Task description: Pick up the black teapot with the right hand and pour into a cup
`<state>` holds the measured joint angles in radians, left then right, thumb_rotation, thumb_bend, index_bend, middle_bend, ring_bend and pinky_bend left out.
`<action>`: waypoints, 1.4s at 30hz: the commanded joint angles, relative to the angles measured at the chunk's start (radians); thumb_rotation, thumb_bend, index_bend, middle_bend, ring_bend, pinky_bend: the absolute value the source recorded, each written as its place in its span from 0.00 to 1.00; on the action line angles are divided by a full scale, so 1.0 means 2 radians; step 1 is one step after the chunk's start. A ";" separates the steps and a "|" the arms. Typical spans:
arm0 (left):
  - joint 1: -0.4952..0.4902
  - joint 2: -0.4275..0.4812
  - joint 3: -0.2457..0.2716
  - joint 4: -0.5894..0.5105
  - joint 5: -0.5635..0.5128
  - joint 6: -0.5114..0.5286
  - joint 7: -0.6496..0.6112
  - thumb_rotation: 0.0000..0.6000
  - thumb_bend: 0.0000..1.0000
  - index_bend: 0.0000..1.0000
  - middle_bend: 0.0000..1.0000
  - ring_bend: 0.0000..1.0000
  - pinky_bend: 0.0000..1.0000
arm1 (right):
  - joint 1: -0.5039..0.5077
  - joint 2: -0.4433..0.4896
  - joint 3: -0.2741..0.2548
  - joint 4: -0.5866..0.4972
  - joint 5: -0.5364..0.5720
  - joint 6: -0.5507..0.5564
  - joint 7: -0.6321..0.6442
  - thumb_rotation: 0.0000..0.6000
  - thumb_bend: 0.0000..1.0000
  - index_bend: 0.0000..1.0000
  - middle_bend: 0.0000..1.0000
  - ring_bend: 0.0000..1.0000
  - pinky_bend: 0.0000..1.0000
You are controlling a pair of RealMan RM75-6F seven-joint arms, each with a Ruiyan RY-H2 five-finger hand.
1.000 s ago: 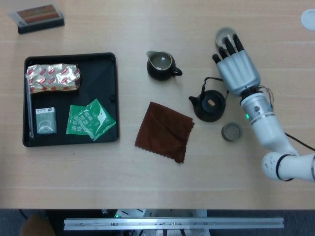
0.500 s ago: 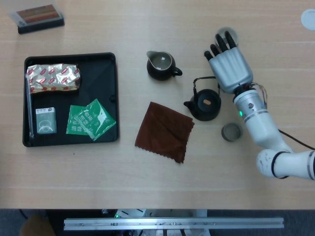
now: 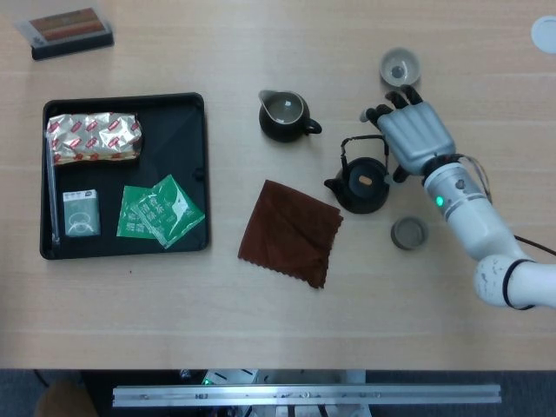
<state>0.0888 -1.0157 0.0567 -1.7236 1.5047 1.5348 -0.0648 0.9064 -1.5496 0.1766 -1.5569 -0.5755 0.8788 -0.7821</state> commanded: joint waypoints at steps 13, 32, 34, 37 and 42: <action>0.005 0.003 -0.001 0.002 -0.001 0.006 -0.005 1.00 0.22 0.00 0.00 0.00 0.00 | 0.041 -0.015 -0.006 0.014 0.061 -0.032 0.028 1.00 0.00 0.27 0.34 0.17 0.00; 0.006 0.001 -0.002 0.005 0.004 0.009 -0.008 1.00 0.22 0.00 0.00 0.00 0.00 | 0.049 0.039 -0.022 -0.051 0.064 -0.039 0.088 1.00 0.00 0.35 0.44 0.31 0.00; 0.006 0.001 -0.002 0.005 0.004 0.010 -0.009 1.00 0.22 0.00 0.00 0.00 0.00 | 0.049 0.045 -0.024 -0.060 0.063 -0.041 0.096 1.00 0.00 0.36 0.44 0.32 0.00; 0.007 0.001 -0.002 0.006 0.004 0.009 -0.010 1.00 0.22 0.00 0.00 0.00 0.00 | 0.051 0.052 -0.028 -0.069 0.063 -0.046 0.104 1.00 0.00 0.37 0.45 0.34 0.00; 0.007 0.000 -0.002 0.008 0.004 0.010 -0.011 1.00 0.22 0.00 0.00 0.00 0.00 | 0.059 0.058 -0.033 -0.076 0.075 -0.056 0.119 1.00 0.00 0.39 0.47 0.35 0.00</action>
<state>0.1036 -1.0164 0.0528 -1.7076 1.5129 1.5552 -0.0872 1.0197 -1.4370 0.1121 -1.7059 -0.4305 0.7712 -0.5485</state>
